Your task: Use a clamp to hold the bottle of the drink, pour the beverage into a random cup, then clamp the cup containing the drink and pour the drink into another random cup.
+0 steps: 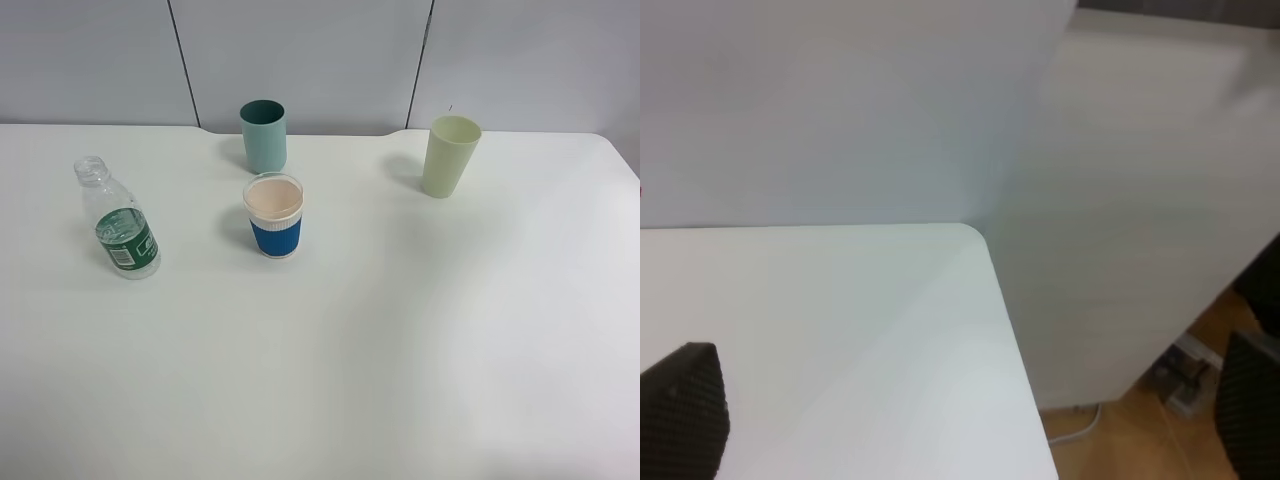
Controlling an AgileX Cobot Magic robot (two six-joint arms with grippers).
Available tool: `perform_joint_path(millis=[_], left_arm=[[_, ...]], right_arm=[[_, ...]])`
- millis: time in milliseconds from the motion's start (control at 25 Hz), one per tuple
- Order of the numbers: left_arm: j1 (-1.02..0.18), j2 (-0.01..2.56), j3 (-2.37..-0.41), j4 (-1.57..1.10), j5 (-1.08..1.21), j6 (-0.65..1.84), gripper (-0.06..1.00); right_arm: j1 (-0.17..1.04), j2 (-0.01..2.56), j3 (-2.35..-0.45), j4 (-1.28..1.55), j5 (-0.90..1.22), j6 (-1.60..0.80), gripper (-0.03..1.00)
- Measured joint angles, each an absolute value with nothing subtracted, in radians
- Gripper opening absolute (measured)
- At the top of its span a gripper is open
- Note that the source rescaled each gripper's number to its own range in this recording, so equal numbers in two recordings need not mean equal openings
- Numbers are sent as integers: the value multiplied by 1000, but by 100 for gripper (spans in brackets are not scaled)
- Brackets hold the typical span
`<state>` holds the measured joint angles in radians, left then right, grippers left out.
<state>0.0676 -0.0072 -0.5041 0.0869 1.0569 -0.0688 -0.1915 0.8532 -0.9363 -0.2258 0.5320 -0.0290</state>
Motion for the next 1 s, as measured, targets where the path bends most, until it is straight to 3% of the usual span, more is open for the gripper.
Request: perform_joint_path(millis=[720, 1000], left_arm=[[68, -7, -504, 87, 1057, -69, 100], [68, -7, -504, 87, 1057, -69, 100]], right_arm=[[-192, 293, -936, -125, 1059, -36, 93], [-192, 108, -836, -28, 1100, -81, 93]])
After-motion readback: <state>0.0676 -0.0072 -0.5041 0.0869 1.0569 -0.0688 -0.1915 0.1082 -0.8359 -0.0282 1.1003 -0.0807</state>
